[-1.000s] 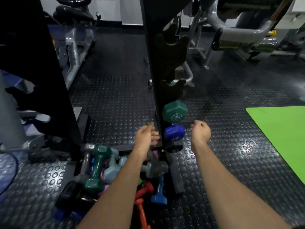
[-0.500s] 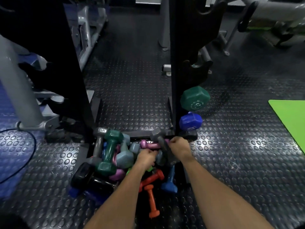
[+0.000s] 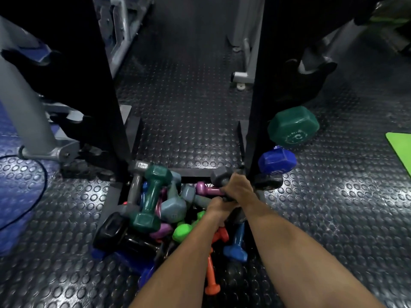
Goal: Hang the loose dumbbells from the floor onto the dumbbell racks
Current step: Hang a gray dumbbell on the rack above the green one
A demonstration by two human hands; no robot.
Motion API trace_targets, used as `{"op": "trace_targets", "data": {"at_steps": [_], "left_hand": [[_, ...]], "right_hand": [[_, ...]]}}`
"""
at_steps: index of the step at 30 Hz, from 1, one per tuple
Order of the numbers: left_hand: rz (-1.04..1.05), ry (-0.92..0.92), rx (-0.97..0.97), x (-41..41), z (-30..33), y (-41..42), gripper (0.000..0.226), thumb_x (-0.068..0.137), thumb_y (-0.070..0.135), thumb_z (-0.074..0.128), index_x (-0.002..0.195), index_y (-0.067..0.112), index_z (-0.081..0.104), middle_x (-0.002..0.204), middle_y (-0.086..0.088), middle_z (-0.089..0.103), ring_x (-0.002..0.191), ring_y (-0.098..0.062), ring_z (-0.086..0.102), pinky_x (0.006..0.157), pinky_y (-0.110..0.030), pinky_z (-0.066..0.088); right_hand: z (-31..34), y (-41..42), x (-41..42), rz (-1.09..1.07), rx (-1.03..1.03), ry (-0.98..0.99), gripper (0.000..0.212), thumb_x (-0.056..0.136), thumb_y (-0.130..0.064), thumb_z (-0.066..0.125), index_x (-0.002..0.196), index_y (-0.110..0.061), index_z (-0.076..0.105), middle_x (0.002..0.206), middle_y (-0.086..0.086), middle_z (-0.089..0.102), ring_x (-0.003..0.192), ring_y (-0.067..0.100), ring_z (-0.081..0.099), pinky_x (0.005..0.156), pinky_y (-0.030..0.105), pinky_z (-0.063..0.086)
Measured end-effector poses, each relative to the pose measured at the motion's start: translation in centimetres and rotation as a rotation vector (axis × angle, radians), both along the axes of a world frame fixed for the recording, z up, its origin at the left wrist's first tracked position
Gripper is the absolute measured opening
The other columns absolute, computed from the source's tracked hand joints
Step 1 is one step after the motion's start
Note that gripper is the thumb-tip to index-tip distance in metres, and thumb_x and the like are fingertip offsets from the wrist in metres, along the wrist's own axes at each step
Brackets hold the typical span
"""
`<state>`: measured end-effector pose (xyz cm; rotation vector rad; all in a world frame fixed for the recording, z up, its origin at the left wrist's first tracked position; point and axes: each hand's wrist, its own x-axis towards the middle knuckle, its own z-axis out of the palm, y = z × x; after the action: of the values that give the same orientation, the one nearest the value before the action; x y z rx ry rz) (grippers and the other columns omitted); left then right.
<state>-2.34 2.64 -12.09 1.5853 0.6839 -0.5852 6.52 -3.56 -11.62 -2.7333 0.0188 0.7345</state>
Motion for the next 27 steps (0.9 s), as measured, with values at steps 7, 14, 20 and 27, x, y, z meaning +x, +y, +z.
{"op": "trace_targets", "data": {"at_steps": [7,14,20,27], "left_hand": [[0.03,0.126,-0.027,-0.6,0.2,-1.2,0.029,0.087,0.049,0.073,0.096,0.023,0.064,0.103,-0.008,0.075,0.08,-0.025,0.068,0.076,-0.035,0.06],[0.123,0.11,-0.222,-1.6,-0.1,-1.6,0.039,0.086,0.044,0.079,0.116,0.024,0.066,0.109,-0.003,0.076,0.1,-0.026,0.071,0.087,-0.037,0.055],[0.177,0.077,-0.308,-3.1,-0.4,0.3,0.044,0.07,0.039,0.088,0.104,0.019,0.067,0.089,0.002,0.08,0.09,-0.018,0.071,0.09,-0.043,0.053],[0.122,-0.011,-0.155,-3.2,2.5,5.4,0.079,0.05,0.053,0.093,0.116,0.022,0.063,0.109,0.0,0.077,0.104,-0.019,0.071,0.076,-0.036,0.053]], "right_hand": [[-0.5,-0.4,0.6,0.024,-0.005,0.015,0.052,0.088,-0.036,0.076,0.125,-0.003,0.064,0.124,0.015,0.067,0.112,0.03,0.067,0.083,0.03,0.052],[-1.2,-1.8,1.0,-0.004,0.118,0.019,0.034,0.085,-0.031,0.078,0.103,-0.003,0.071,0.102,0.011,0.068,0.084,0.019,0.059,0.072,0.023,0.042],[-1.9,-2.1,0.3,-0.146,0.296,0.014,0.026,0.082,-0.03,0.078,0.086,-0.005,0.074,0.071,0.001,0.062,0.073,0.017,0.061,0.063,0.023,0.043],[-0.7,-1.2,-2.2,-0.55,0.765,0.035,0.029,0.066,-0.033,0.077,0.072,-0.005,0.07,0.062,0.007,0.066,0.058,0.017,0.062,0.061,0.038,0.054]]}}
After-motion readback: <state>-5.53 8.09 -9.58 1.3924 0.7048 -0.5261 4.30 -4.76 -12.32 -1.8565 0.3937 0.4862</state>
